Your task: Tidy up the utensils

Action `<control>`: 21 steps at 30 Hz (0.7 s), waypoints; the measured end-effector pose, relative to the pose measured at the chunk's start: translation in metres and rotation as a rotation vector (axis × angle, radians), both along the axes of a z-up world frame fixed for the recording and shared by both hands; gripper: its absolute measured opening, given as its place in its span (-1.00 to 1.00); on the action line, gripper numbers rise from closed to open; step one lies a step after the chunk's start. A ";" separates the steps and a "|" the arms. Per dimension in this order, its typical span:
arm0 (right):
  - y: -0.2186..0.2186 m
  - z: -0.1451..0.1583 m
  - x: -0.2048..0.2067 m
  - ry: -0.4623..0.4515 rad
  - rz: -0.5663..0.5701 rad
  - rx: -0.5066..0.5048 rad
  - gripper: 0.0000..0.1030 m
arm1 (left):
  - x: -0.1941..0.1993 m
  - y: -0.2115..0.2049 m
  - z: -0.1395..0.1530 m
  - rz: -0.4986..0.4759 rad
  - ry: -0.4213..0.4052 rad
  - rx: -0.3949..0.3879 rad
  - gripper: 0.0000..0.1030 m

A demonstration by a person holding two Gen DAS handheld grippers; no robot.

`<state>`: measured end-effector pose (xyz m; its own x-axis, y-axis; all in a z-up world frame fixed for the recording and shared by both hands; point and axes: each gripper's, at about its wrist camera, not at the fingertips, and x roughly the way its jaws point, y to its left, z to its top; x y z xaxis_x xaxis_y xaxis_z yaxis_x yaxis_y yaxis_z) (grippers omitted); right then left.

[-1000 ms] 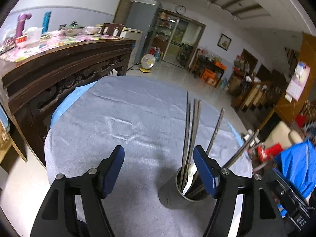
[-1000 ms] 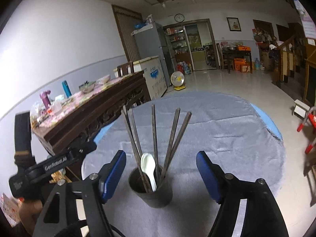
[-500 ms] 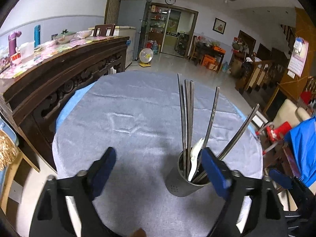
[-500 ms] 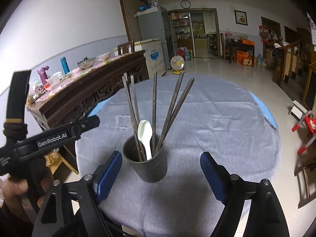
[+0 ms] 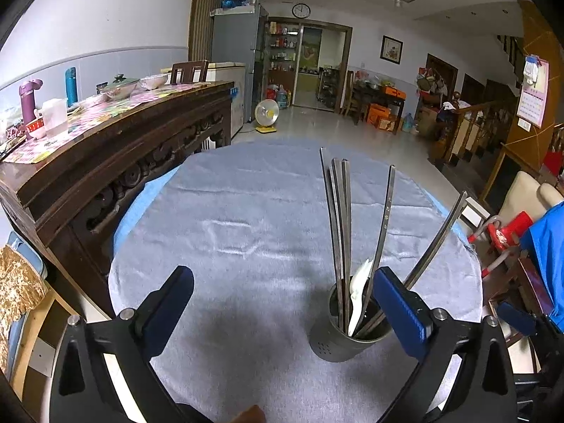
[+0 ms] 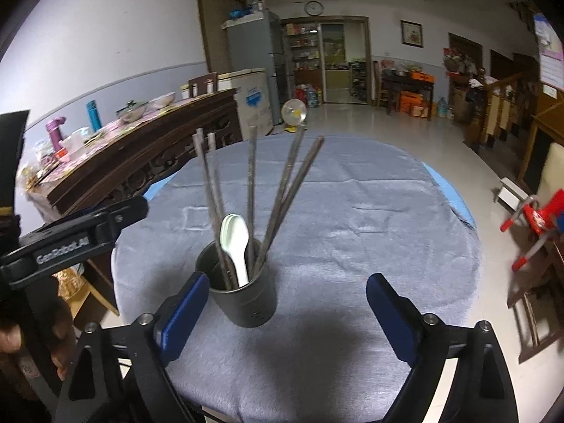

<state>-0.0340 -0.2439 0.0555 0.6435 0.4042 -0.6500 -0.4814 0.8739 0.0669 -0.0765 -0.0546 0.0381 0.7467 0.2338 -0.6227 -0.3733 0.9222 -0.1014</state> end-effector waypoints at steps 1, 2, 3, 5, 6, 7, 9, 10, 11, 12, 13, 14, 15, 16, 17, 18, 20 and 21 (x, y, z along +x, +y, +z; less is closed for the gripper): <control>-0.001 0.000 0.001 0.003 -0.007 0.001 0.84 | 0.001 0.000 0.001 0.000 0.003 -0.003 0.97; -0.001 0.000 0.002 0.005 -0.009 0.002 0.85 | 0.002 0.000 0.001 0.000 0.006 -0.006 0.97; -0.001 0.000 0.003 0.005 -0.010 -0.001 0.85 | 0.002 0.000 0.001 0.000 0.009 -0.008 0.97; 0.000 0.000 0.003 0.002 -0.011 -0.004 0.86 | 0.005 0.002 0.001 -0.003 0.016 -0.015 0.97; 0.001 0.001 0.003 0.002 -0.010 -0.004 0.86 | 0.005 0.001 0.001 0.000 0.017 -0.016 0.97; 0.001 0.001 0.004 0.002 -0.010 -0.004 0.86 | 0.006 0.001 0.002 0.005 0.018 -0.013 0.97; 0.001 0.001 0.004 -0.001 -0.008 -0.003 0.87 | 0.007 0.002 0.003 0.005 0.021 -0.010 0.98; 0.001 0.001 0.005 -0.002 -0.008 -0.005 0.87 | 0.008 0.001 0.002 0.004 0.022 -0.010 0.98; 0.002 0.002 0.005 -0.002 -0.008 -0.006 0.87 | 0.008 0.001 0.003 0.002 0.023 -0.011 0.98; 0.002 0.002 0.006 -0.002 -0.008 -0.008 0.87 | 0.009 0.001 0.003 -0.001 0.023 -0.013 0.98; 0.002 0.001 0.005 -0.002 -0.008 -0.009 0.87 | 0.009 0.000 0.003 -0.004 0.024 -0.015 0.98; 0.002 0.001 0.005 -0.002 -0.008 -0.010 0.87 | 0.009 0.000 0.003 -0.007 0.024 -0.017 0.98; 0.001 0.002 0.006 -0.003 -0.008 -0.011 0.87 | 0.009 -0.001 0.003 -0.013 0.023 -0.018 0.98; 0.002 0.002 0.006 -0.005 -0.010 -0.012 0.87 | 0.009 -0.001 0.004 -0.016 0.022 -0.017 0.98; 0.002 0.003 0.006 -0.008 -0.011 -0.012 0.87 | 0.009 -0.002 0.005 -0.019 0.021 -0.015 0.98; 0.002 0.003 0.006 -0.011 -0.011 -0.012 0.87 | 0.009 -0.002 0.005 -0.019 0.019 -0.012 0.98; 0.003 0.005 0.007 -0.015 -0.012 -0.016 0.87 | 0.009 -0.003 0.005 -0.021 0.018 -0.008 0.98; 0.004 0.006 0.008 -0.017 -0.012 -0.016 0.87 | 0.009 -0.003 0.005 -0.022 0.017 -0.005 0.98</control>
<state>-0.0264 -0.2399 0.0615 0.6596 0.3858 -0.6451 -0.4717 0.8807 0.0444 -0.0672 -0.0578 0.0433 0.7411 0.2142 -0.6363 -0.3543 0.9298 -0.0996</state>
